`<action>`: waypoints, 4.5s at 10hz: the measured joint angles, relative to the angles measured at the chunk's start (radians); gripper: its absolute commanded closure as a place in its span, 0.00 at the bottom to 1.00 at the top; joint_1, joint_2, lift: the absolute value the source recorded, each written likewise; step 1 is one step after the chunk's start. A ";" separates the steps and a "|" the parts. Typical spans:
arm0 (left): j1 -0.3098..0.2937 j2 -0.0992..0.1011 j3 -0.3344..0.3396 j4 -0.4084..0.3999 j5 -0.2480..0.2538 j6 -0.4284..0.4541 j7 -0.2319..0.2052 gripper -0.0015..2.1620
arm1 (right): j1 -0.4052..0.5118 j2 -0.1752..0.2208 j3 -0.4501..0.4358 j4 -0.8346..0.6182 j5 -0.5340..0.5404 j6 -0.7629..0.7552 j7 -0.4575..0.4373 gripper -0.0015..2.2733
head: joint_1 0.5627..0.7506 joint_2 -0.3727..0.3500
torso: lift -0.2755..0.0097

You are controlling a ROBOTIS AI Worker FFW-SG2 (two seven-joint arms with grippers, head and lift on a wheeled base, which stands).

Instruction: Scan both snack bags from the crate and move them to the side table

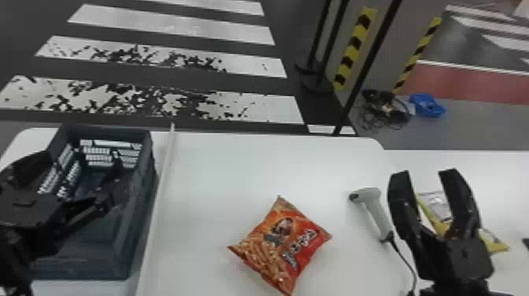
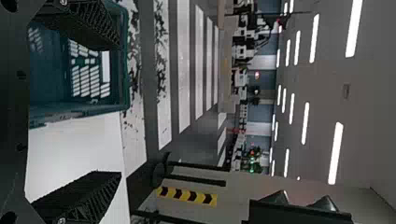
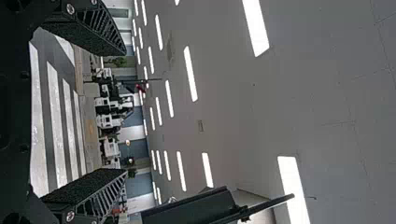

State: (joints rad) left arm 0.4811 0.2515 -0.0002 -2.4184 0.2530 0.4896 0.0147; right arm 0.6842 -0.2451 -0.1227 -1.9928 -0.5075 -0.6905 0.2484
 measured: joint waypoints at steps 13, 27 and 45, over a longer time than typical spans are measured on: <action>0.189 0.052 0.229 0.129 0.118 -0.447 -0.059 0.02 | 0.003 -0.046 0.578 -0.358 0.928 1.342 -0.258 0.04 | 0.70 0.98 | 0.63; 0.177 0.093 0.198 0.178 0.176 -0.492 -0.127 0.02 | -0.401 0.117 0.937 0.031 1.224 1.803 -0.562 0.05 | 0.70 0.93 | 0.63; 0.174 0.081 0.177 0.201 0.179 -0.513 -0.185 0.02 | -0.535 0.106 0.871 0.272 1.178 1.704 -0.469 0.89 | 0.70 0.83 | 0.63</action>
State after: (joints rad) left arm 0.6549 0.3329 0.1764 -2.2171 0.4318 -0.0229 -0.1702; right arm 0.1490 -0.1395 0.7483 -1.7210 0.6704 1.0136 -0.2203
